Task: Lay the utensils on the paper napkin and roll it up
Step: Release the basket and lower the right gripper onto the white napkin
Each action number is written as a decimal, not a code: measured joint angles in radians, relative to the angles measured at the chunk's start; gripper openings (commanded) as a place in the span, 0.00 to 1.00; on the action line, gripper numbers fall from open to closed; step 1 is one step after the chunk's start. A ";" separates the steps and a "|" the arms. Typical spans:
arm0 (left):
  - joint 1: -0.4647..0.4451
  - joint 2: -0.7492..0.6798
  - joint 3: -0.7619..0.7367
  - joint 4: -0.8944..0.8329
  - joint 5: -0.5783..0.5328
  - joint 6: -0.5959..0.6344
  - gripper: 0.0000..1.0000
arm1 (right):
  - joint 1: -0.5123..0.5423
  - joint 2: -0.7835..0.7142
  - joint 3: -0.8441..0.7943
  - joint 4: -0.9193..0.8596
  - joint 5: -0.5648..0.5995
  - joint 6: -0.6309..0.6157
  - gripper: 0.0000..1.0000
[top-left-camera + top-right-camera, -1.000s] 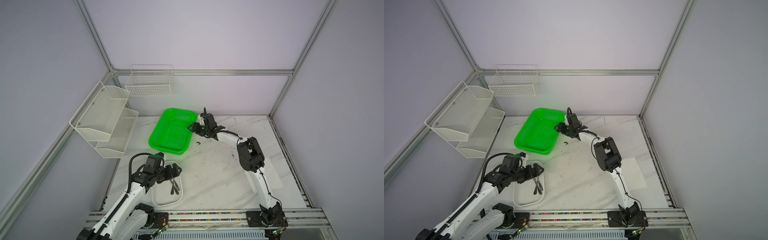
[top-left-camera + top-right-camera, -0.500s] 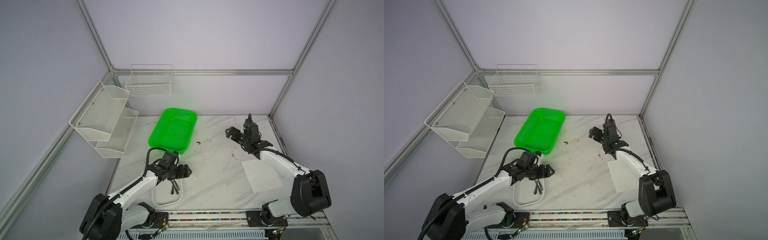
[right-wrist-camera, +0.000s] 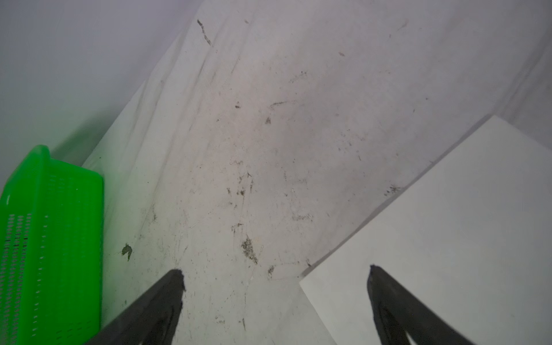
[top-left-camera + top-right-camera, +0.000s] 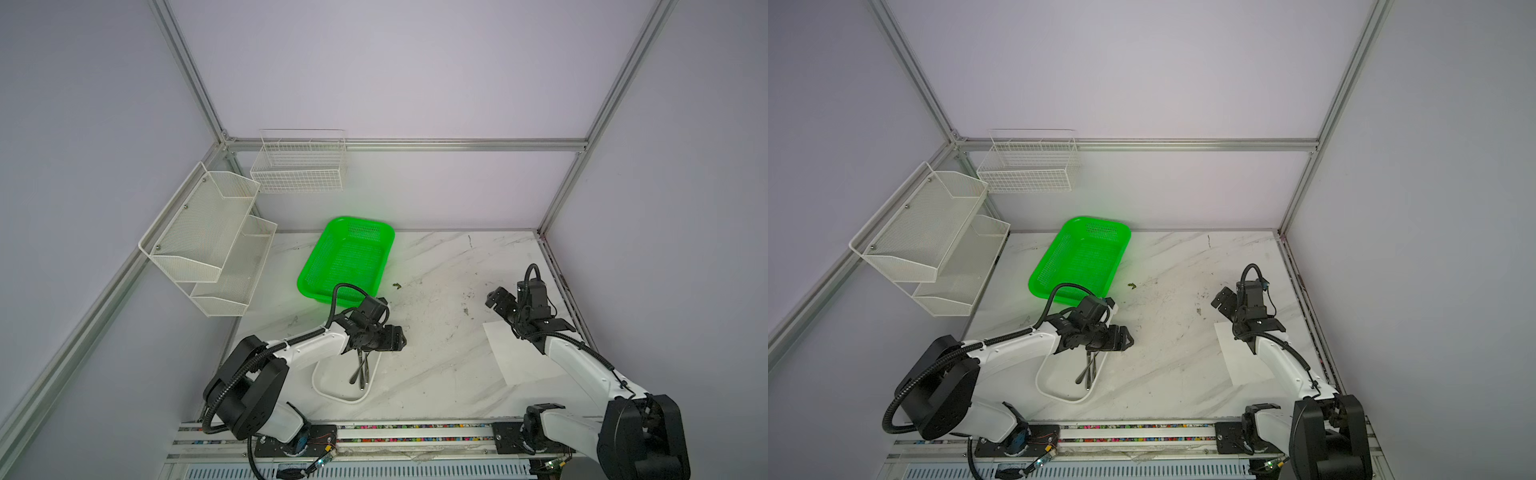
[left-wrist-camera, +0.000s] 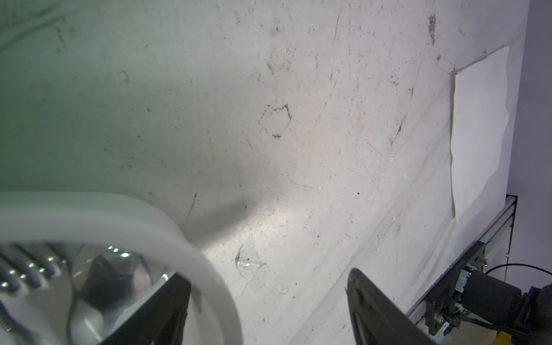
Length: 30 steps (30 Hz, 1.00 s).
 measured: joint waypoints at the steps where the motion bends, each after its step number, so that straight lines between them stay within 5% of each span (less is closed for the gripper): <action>1: 0.000 0.007 0.011 -0.016 -0.024 0.003 0.79 | -0.001 0.007 0.000 -0.015 0.013 0.004 0.97; 13: 0.000 0.032 0.077 -0.224 -0.302 0.058 0.44 | -0.018 0.015 -0.011 -0.103 0.087 0.035 0.97; 21: 0.014 0.127 0.188 -0.289 -0.439 0.107 0.29 | -0.018 0.015 -0.036 -0.111 0.112 0.033 0.97; 30: 0.051 0.177 0.241 -0.275 -0.473 0.213 0.24 | -0.018 0.033 -0.053 -0.112 0.108 0.031 0.97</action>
